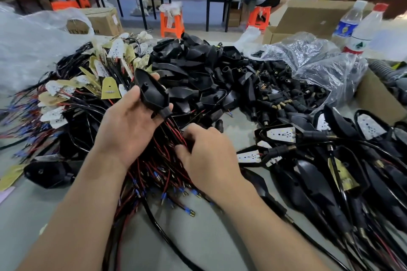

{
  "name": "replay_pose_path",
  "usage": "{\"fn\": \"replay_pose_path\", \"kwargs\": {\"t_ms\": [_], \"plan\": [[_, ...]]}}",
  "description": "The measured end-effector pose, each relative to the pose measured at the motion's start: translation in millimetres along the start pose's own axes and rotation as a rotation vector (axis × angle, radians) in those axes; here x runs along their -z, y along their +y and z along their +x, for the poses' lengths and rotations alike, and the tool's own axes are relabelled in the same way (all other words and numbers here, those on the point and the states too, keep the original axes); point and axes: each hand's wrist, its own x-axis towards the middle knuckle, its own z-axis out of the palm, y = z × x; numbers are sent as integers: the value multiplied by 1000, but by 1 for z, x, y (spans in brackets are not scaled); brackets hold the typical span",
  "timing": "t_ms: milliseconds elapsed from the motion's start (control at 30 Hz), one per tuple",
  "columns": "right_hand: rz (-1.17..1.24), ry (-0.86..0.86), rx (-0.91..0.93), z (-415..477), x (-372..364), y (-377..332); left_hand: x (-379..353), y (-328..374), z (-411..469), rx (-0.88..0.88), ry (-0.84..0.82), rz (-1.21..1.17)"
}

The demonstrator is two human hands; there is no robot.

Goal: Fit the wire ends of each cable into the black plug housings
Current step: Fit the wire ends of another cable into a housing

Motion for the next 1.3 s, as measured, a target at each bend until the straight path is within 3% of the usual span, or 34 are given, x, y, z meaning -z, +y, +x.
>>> {"fn": "replay_pose_path", "kwargs": {"t_ms": [167,400,467,633,733,800,967,1133,1200,1300], "plan": [[144,25,-127,10,1,14,0,1,1,40,39,-60],[190,105,-69,20,15,8,-3,-1,1,21,139,-144],[230,59,-57,34,15,-5,-1,1,1,10,143,-255],[98,-71,21,66,1,-46,22,14,-5,-8,-90,-842],[-85,-58,69,79,-2,-60,28,15,-6,-13,-117,-797],[-69,-57,40,87,1,-64,28,13,-4,-23,-100,-720],[268,-192,-146,94,15,-60,28,12,-4,-45,15,-581],[1230,-397,-267,92,47,-46,21,11,-3,-41,182,-404],[1476,-385,-200,93,62,-34,15,11,-2,-42,190,-204],[1547,-274,-117,87,78,-17,7,10,-2,-22,131,-77]]}}
